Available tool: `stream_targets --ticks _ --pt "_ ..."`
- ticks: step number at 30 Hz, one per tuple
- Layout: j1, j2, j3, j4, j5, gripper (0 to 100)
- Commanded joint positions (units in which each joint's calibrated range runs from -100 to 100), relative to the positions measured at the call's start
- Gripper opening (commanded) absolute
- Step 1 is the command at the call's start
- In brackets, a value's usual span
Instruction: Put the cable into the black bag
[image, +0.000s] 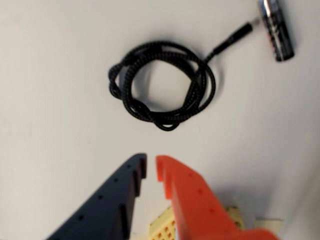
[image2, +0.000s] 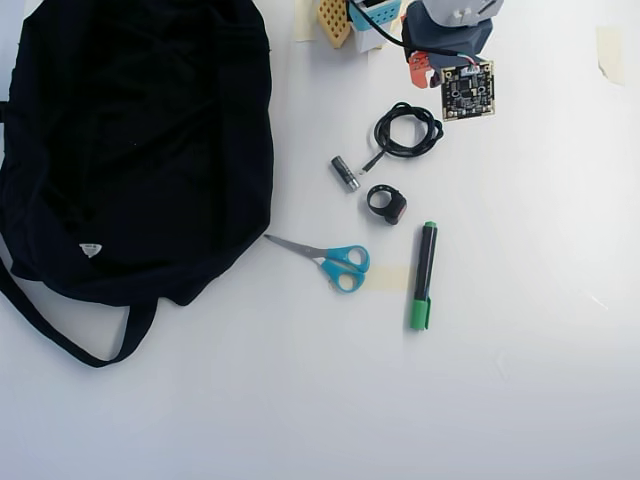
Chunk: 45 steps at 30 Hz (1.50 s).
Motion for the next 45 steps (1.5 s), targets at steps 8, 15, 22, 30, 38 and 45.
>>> stream_targets --ticks 8,15,22,30,38,45 --pt "1.6 -1.3 7.6 -6.5 -0.4 3" --pt "2.2 -1.3 15.4 -16.6 -0.4 11" --pt "3.7 -1.1 16.6 -18.5 -0.5 29" --pt "5.8 -0.2 17.1 -18.7 -0.5 43" --pt "5.6 -0.2 25.1 -31.7 -1.2 44" --pt "4.7 -0.1 30.1 -38.8 -1.4 43"
